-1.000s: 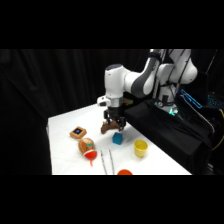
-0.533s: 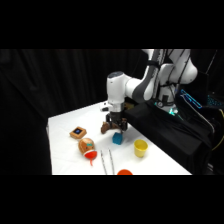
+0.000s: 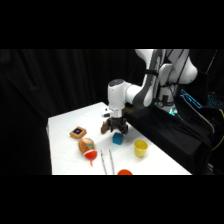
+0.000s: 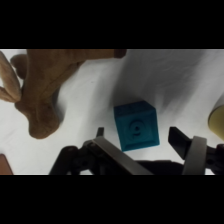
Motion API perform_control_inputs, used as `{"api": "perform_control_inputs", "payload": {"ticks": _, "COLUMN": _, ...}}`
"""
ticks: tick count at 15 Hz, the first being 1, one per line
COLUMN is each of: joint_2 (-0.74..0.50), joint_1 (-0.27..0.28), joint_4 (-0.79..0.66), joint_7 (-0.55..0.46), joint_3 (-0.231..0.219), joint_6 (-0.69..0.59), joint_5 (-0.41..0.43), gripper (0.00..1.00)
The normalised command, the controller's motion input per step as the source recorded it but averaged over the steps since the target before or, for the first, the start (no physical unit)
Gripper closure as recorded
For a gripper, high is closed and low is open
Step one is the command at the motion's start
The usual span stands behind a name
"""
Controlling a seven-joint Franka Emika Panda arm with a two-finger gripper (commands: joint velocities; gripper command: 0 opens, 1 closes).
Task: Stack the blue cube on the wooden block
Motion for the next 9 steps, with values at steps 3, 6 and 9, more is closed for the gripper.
{"api": "perform_control_inputs", "payload": {"ticks": 3, "joint_2": 0.15, "joint_1": -0.136, "joint_4": 0.11, "joint_7": -0.16, "joint_3": 0.136, "joint_6": 0.10, "joint_5": -0.083, "gripper": 0.00}}
{"api": "perform_control_inputs", "payload": {"ticks": 6, "joint_2": 0.17, "joint_1": -0.130, "joint_4": 0.14, "joint_7": -0.14, "joint_3": 0.128, "joint_6": 0.10, "joint_5": -0.087, "gripper": 0.00}}
{"api": "perform_control_inputs", "payload": {"ticks": 9, "joint_2": 0.17, "joint_1": -0.123, "joint_4": 0.16, "joint_7": -0.12, "joint_3": 0.095, "joint_6": 0.10, "joint_5": -0.118, "gripper": 0.00}}
